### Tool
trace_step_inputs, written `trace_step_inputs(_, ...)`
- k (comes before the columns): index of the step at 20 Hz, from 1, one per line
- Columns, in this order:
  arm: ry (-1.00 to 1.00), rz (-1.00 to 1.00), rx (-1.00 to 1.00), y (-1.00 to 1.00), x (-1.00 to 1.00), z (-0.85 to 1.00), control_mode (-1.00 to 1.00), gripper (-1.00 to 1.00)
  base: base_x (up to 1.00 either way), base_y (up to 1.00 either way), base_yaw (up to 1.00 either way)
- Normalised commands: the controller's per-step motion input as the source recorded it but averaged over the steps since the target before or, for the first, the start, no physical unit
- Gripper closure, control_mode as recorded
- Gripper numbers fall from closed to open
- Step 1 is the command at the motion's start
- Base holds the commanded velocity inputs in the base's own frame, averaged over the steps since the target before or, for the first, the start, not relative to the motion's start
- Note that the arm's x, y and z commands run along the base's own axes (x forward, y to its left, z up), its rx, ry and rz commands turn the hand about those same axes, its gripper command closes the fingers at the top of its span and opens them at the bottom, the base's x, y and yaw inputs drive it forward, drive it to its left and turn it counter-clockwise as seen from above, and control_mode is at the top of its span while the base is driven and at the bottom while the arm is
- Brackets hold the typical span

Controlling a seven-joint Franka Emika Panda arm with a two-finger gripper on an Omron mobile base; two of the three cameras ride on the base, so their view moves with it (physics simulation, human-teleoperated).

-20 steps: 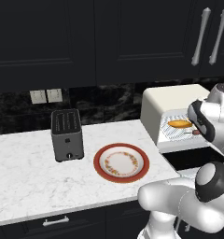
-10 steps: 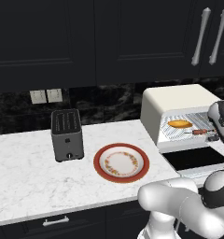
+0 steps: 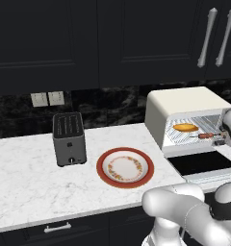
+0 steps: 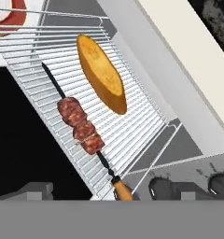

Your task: Pick up the kebab skewer and baguette bread, and place them inside the toaster oven. Close the toaster oven door and start by setting the timer.

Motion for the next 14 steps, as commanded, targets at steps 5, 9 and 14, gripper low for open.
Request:
trace_step_inputs(5,-0.06,-0.57,0.26,0.0,-0.08,0.0,-1.0,-1.0,0.0,0.0,0.0)
trace_step_inputs(9,0.0,-0.2,0.34,-0.02,-0.07,0.0,-1.0,-1.0,0.0,0.0,0.0)
trace_step_inputs(14,-0.02,-0.05,0.37,-0.12,-0.19,0.0,-1.0,-1.0,0.0,0.0,0.0)
